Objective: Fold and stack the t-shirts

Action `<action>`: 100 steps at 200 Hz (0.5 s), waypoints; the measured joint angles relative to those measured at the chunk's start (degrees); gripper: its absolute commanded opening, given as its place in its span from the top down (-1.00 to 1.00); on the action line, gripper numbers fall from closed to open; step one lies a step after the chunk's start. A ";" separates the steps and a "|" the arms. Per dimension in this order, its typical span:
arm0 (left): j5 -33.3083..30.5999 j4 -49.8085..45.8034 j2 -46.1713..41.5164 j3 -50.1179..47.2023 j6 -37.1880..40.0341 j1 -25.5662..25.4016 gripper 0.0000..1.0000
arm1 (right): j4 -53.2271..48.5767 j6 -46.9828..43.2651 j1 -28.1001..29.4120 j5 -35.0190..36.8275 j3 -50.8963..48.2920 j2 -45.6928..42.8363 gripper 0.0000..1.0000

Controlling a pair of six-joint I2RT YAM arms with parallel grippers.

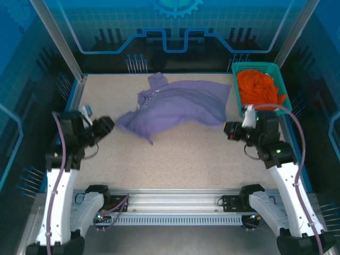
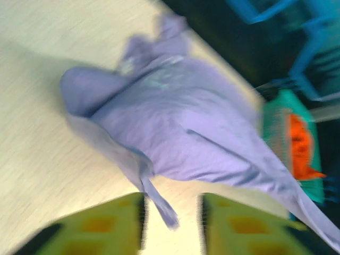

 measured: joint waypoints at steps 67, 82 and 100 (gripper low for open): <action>-8.55 -2.75 5.99 0.79 -4.57 -0.26 -0.15 | -13.51 10.21 0.02 14.78 -9.07 -10.29 -0.09; -8.28 -1.42 17.75 6.60 -2.99 -2.43 -0.15 | -11.72 11.76 0.02 16.24 -8.63 -9.62 -0.10; -9.70 0.13 32.28 14.97 -0.07 -8.33 -0.14 | -7.69 12.17 0.31 15.98 -8.22 -4.13 0.06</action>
